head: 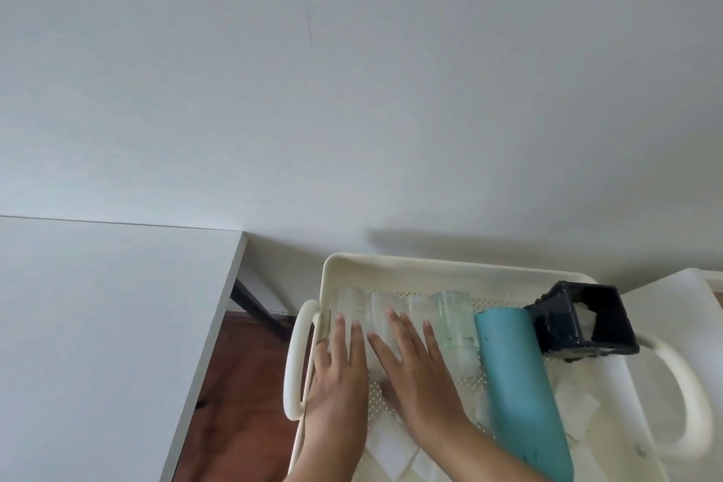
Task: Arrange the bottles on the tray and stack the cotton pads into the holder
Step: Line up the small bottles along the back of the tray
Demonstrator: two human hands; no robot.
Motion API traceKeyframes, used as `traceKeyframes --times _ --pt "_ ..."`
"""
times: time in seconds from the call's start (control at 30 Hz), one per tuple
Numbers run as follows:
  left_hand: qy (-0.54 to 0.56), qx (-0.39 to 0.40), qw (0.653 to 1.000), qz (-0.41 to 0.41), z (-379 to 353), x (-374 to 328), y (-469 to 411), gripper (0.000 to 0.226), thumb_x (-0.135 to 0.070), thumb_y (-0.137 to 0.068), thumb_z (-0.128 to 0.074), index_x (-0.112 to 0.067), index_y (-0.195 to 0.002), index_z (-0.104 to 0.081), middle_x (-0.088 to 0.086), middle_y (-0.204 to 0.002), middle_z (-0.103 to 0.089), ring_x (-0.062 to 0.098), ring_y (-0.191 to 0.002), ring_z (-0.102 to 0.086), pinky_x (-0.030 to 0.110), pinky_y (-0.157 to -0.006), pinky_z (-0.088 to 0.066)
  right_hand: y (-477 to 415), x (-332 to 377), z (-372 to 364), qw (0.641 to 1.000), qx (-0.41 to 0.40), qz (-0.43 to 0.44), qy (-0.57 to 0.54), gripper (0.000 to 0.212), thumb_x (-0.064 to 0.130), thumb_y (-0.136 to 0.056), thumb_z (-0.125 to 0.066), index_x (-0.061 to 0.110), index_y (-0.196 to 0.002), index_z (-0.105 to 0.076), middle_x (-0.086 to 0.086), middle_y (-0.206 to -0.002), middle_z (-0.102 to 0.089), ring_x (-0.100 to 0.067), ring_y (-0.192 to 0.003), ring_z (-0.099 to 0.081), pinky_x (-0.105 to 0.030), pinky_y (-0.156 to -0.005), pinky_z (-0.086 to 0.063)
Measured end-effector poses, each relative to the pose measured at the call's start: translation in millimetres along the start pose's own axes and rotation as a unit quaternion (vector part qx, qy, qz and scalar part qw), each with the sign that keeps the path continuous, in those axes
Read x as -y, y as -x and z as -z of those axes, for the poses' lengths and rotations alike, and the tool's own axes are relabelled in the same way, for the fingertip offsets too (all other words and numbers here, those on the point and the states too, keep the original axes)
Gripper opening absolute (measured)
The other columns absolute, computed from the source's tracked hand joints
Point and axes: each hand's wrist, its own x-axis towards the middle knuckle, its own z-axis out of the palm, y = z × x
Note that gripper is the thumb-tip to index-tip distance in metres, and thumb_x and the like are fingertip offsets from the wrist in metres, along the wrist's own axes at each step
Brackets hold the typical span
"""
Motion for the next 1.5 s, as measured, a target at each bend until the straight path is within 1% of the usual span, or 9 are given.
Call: traceKeyframes --times 0.13,0.3,0.4,0.53,0.63,0.9,1.07,1.23,1.5 --pt "-0.009 -0.010 0.999 -0.039 -2 2 3 0.071 -0.011 -0.092 -0.059 -0.008 -0.153 -0.022 0.014 -0.162 -0.016 0.032 -0.146 -0.024 0.032 -0.108 -0.042 5 -7 2 0.997 -0.020 0.005 -0.077 0.076 0.021 -0.074 -0.080 0.024 -0.141 -0.044 -0.011 -0.152 -0.039 -0.026 -0.139 -0.038 -0.036 -0.112 -0.028" --pt "0.016 -0.039 0.996 -0.076 15 -2 -5 0.064 -0.002 -0.065 -0.086 0.001 -0.124 -0.060 0.015 -0.130 -0.059 0.033 -0.115 -0.062 0.034 -0.084 -0.058 -2 -19 18 0.979 -0.041 -0.016 -0.198 0.055 0.027 -0.092 -0.059 0.038 -0.139 -0.034 0.012 -0.155 -0.025 -0.008 -0.130 -0.046 -0.010 -0.089 -0.036" --pt "0.033 -0.047 0.996 -0.070 30 -11 -20 0.053 -0.007 -0.087 -0.066 -0.011 -0.135 -0.045 0.005 -0.143 -0.040 0.025 -0.120 -0.050 0.029 -0.091 -0.049 -15 -27 28 0.969 -0.053 -0.010 -0.240 0.052 0.028 -0.095 -0.056 0.033 -0.142 -0.035 0.010 -0.156 -0.026 -0.010 -0.136 -0.039 -0.014 -0.096 -0.035" --pt "0.059 -0.054 0.995 -0.052 57 -16 -52 0.030 -0.010 -0.091 -0.057 -0.011 -0.120 -0.050 0.003 -0.126 -0.048 0.023 -0.100 -0.056 0.034 -0.072 -0.049 -34 -31 43 0.960 -0.054 -0.019 -0.274 0.052 0.025 -0.094 -0.056 0.027 -0.143 -0.037 0.007 -0.152 -0.031 -0.013 -0.131 -0.044 -0.025 -0.100 -0.041" --pt "0.067 -0.020 0.996 -0.052 77 -10 -75 0.034 -0.013 -0.090 -0.059 -0.006 -0.122 -0.053 0.010 -0.125 -0.054 0.028 -0.104 -0.060 0.042 -0.086 -0.051 -48 -32 51 0.959 -0.064 -0.020 -0.277 0.051 0.025 -0.094 -0.055 0.027 -0.142 -0.038 0.010 -0.147 -0.037 -0.011 -0.125 -0.049 -0.023 -0.095 -0.042" --pt "0.086 0.053 0.991 -0.085 99 8 -108 0.054 -0.026 -0.093 -0.062 -0.016 -0.143 -0.044 0.004 -0.145 -0.048 0.020 -0.130 -0.047 0.029 -0.101 -0.038 -76 -38 58 0.954 -0.024 -0.047 -0.295 0.049 0.028 -0.097 -0.050 0.035 -0.144 -0.036 0.014 -0.148 -0.037 -0.006 -0.131 -0.041 -0.022 -0.103 -0.034" --pt "0.107 0.060 0.987 -0.101 100 15 -109 0.059 -0.032 -0.092 -0.065 -0.020 -0.145 -0.042 0.000 -0.148 -0.047 0.017 -0.132 -0.045 0.026 -0.102 -0.034 -69 -40 57 0.941 -0.026 -0.059 -0.333 0.049 0.030 -0.097 -0.052 0.040 -0.142 -0.037 0.016 -0.145 -0.040 -0.005 -0.128 -0.043 -0.029 -0.104 -0.039" --pt "0.124 0.051 0.984 -0.121 100 22 -109 0.058 -0.027 -0.088 -0.071 -0.023 -0.141 -0.047 -0.002 -0.138 -0.055 0.013 -0.109 -0.053 0.021 -0.089 -0.037 -69 -38 54 0.937 -0.044 -0.068 -0.340 0.049 0.028 -0.097 -0.053 0.039 -0.142 -0.038 0.015 -0.143 -0.042 -0.005 -0.126 -0.044 -0.027 -0.103 -0.040" --pt "0.125 0.040 0.982 -0.136 96 26 -108 0.056 -0.029 -0.090 -0.068 -0.023 -0.142 -0.046 -0.002 -0.140 -0.054 0.016 -0.116 -0.055 0.023 -0.093 -0.040 -67 -32 44 0.933 -0.088 -0.077 -0.339 0.049 0.029 -0.096 -0.054 0.038 -0.142 -0.039 0.016 -0.141 -0.045 -0.001 -0.116 -0.044 -0.024 -0.098 -0.042"
